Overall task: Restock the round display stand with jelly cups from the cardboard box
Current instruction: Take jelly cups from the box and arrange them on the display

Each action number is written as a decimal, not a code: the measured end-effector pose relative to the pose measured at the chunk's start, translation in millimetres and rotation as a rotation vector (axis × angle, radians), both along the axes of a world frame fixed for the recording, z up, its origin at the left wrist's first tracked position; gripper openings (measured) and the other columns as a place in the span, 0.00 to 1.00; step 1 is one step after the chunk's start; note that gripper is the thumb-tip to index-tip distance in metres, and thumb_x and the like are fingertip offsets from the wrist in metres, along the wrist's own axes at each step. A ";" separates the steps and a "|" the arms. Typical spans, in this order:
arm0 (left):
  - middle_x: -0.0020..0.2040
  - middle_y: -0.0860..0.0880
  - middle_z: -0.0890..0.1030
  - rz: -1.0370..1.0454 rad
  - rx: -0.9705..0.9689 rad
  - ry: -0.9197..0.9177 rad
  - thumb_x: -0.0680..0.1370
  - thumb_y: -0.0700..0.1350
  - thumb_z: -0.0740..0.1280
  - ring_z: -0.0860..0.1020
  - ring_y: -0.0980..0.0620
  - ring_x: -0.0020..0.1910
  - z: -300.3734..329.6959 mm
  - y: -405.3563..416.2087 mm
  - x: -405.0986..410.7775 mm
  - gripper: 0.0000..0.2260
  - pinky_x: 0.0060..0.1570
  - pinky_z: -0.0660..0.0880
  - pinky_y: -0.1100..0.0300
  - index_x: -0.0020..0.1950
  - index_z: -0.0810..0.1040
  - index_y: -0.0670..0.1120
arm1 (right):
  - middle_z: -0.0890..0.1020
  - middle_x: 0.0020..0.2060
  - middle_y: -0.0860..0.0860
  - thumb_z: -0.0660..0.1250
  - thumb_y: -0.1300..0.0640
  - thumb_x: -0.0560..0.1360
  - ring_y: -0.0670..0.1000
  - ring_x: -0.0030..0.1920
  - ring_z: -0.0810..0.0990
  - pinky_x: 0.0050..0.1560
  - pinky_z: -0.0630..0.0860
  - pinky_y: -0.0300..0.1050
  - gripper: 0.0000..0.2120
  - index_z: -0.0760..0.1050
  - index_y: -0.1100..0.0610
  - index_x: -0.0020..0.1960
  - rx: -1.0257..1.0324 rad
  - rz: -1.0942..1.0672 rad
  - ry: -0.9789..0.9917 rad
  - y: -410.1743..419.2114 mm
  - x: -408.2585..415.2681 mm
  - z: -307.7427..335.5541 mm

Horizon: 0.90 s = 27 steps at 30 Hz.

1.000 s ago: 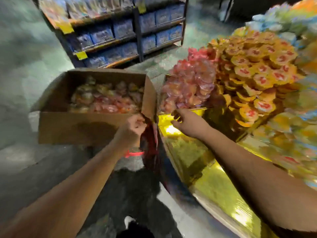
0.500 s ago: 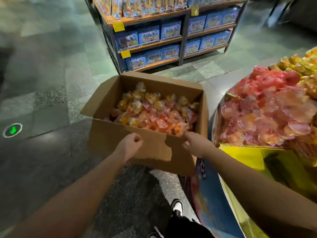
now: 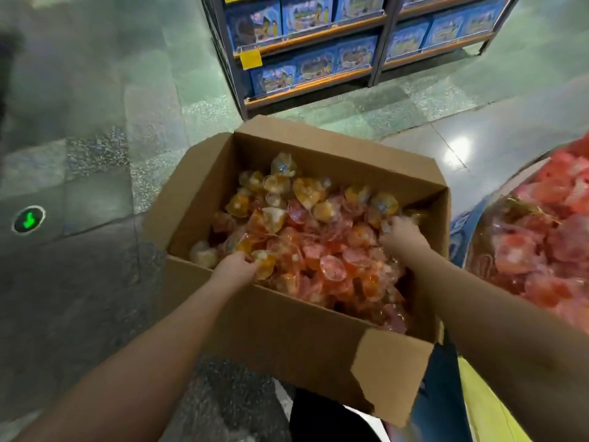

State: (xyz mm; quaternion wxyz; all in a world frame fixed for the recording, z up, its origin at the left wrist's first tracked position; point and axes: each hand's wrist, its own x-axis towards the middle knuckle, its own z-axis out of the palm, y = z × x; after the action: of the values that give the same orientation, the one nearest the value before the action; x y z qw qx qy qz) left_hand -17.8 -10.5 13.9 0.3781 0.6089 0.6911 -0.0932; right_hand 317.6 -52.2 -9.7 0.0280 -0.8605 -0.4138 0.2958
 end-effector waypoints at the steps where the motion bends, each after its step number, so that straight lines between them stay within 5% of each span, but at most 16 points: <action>1: 0.53 0.47 0.79 -0.007 -0.013 0.047 0.81 0.51 0.64 0.78 0.48 0.51 -9.4 7.5 3.5 0.13 0.50 0.77 0.54 0.61 0.76 0.45 | 0.74 0.62 0.56 0.63 0.48 0.75 0.60 0.60 0.74 0.60 0.75 0.57 0.23 0.69 0.56 0.67 0.001 -0.035 -0.016 10.4 8.1 -9.3; 6: 0.58 0.46 0.78 -0.053 -0.134 0.279 0.79 0.58 0.60 0.75 0.43 0.60 -47.3 30.2 26.7 0.18 0.67 0.67 0.46 0.60 0.75 0.47 | 0.71 0.65 0.57 0.67 0.49 0.74 0.61 0.66 0.70 0.66 0.71 0.59 0.29 0.64 0.56 0.72 -0.002 -0.080 -0.106 44.9 37.1 -43.5; 11: 0.46 0.48 0.79 0.025 -0.179 0.244 0.77 0.57 0.67 0.79 0.48 0.46 -75.8 36.5 39.6 0.12 0.54 0.78 0.49 0.44 0.72 0.49 | 0.72 0.68 0.58 0.70 0.48 0.73 0.62 0.66 0.72 0.66 0.71 0.59 0.36 0.60 0.58 0.75 -0.015 -0.057 -0.110 73.9 52.5 -78.5; 14: 0.42 0.49 0.76 0.052 -0.163 0.257 0.77 0.58 0.69 0.79 0.48 0.46 -79.4 42.1 46.2 0.17 0.49 0.78 0.52 0.56 0.74 0.47 | 0.69 0.71 0.60 0.71 0.48 0.75 0.62 0.70 0.68 0.70 0.64 0.60 0.38 0.57 0.60 0.77 0.008 -0.060 -0.160 87.4 59.3 -92.3; 17: 0.50 0.47 0.77 0.094 -0.134 0.253 0.75 0.60 0.70 0.79 0.45 0.52 -82.9 43.9 45.9 0.26 0.54 0.77 0.50 0.67 0.71 0.46 | 0.68 0.71 0.60 0.71 0.50 0.76 0.63 0.71 0.66 0.70 0.62 0.62 0.37 0.57 0.60 0.76 0.042 -0.046 -0.203 93.7 62.8 -105.8; 20: 0.49 0.48 0.74 0.102 -0.105 0.215 0.76 0.57 0.70 0.78 0.45 0.53 -86.7 43.5 42.9 0.25 0.56 0.77 0.49 0.67 0.71 0.46 | 0.68 0.70 0.60 0.71 0.50 0.76 0.63 0.71 0.66 0.70 0.62 0.63 0.36 0.58 0.60 0.76 0.051 0.007 -0.280 94.7 63.5 -113.8; 23: 0.44 0.51 0.72 0.142 -0.078 0.153 0.76 0.55 0.70 0.75 0.50 0.43 -82.1 42.9 41.5 0.26 0.45 0.75 0.54 0.69 0.70 0.46 | 0.68 0.69 0.59 0.73 0.49 0.74 0.63 0.70 0.66 0.68 0.64 0.64 0.37 0.59 0.58 0.75 0.026 0.093 -0.333 91.9 71.1 -114.1; 27: 0.51 0.48 0.75 0.166 -0.021 0.024 0.75 0.58 0.71 0.73 0.49 0.47 -69.1 33.8 41.2 0.27 0.47 0.71 0.56 0.67 0.71 0.45 | 0.71 0.64 0.59 0.75 0.54 0.72 0.62 0.66 0.69 0.65 0.69 0.63 0.31 0.66 0.59 0.70 0.050 0.158 -0.444 86.5 80.9 -112.1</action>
State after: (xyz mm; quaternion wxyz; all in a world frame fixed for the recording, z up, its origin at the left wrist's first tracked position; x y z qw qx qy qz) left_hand 23.4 23.3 -55.2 0.3826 0.5443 0.7427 -0.0758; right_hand 398.5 34.3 -121.8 -0.0660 -0.8685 -0.4830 0.0902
